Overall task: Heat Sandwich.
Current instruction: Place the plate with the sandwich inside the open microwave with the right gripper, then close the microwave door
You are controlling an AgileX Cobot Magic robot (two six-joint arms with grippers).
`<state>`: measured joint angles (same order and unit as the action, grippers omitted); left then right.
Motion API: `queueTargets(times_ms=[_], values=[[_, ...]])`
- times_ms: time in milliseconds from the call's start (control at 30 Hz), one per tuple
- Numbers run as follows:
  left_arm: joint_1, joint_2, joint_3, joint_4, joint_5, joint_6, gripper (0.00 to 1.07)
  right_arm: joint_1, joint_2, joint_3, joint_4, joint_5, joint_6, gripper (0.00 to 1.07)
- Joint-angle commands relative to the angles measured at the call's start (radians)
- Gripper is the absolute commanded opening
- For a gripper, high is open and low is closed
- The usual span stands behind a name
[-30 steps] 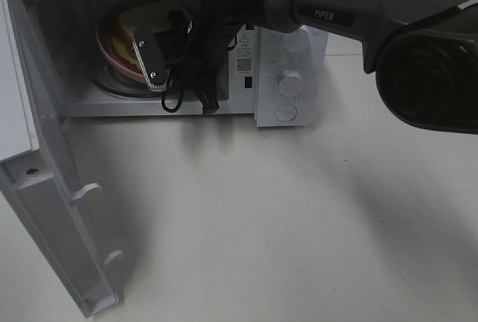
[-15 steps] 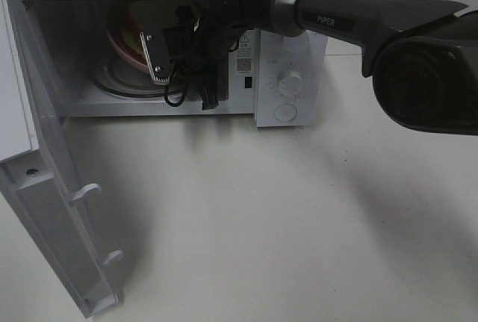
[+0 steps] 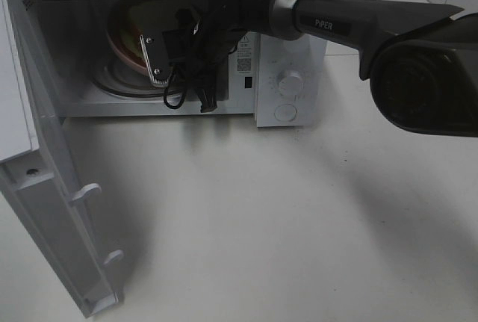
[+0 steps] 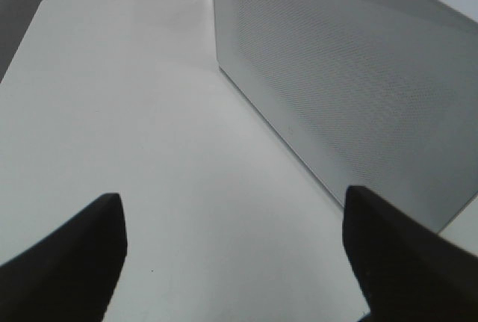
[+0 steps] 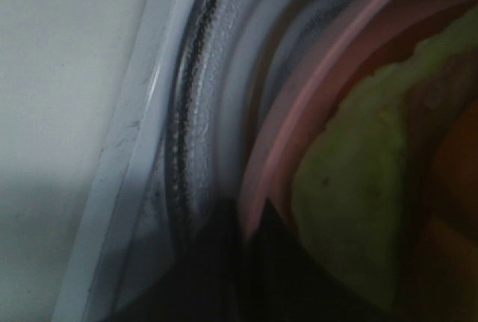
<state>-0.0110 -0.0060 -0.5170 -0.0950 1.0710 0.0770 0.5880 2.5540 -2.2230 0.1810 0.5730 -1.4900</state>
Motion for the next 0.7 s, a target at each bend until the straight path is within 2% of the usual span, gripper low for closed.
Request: queueTargets(times_ms=[33, 100, 133, 233, 267, 300, 333, 467, 700], values=[[-0.003, -0.003, 0.001, -0.004, -0.002, -0.005, 0.76, 0.000, -0.010, -0.017, 0.019, -0.010, 0.011, 0.11], [-0.003, -0.003, 0.001, -0.004, -0.002, -0.005, 0.76, 0.002, -0.011, -0.017, 0.027, -0.010, 0.011, 0.24], [-0.003, -0.003, 0.001, -0.004, -0.002, -0.005, 0.76, 0.002, -0.011, -0.017, 0.027, -0.010, 0.011, 0.24], [-0.003, -0.003, 0.001, -0.004, -0.002, -0.005, 0.76, 0.008, -0.012, -0.017, 0.027, 0.001, 0.011, 0.48], [-0.003, -0.003, 0.001, -0.004, -0.002, -0.005, 0.76, 0.008, -0.012, -0.017, 0.027, 0.006, 0.011, 0.53], [-0.003, -0.003, 0.001, -0.004, -0.002, -0.005, 0.76, 0.008, -0.012, -0.017, 0.027, 0.006, 0.011, 0.53], [-0.003, -0.003, 0.001, -0.004, -0.002, -0.005, 0.76, 0.008, -0.015, -0.017, 0.028, 0.026, 0.011, 0.60], [-0.003, -0.003, 0.001, -0.004, -0.002, -0.005, 0.76, 0.008, -0.033, -0.017, 0.028, 0.077, 0.012, 0.63], [-0.003, -0.003, 0.001, -0.004, -0.002, -0.005, 0.76, 0.008, -0.073, -0.016, 0.025, 0.242, 0.013, 0.59]])
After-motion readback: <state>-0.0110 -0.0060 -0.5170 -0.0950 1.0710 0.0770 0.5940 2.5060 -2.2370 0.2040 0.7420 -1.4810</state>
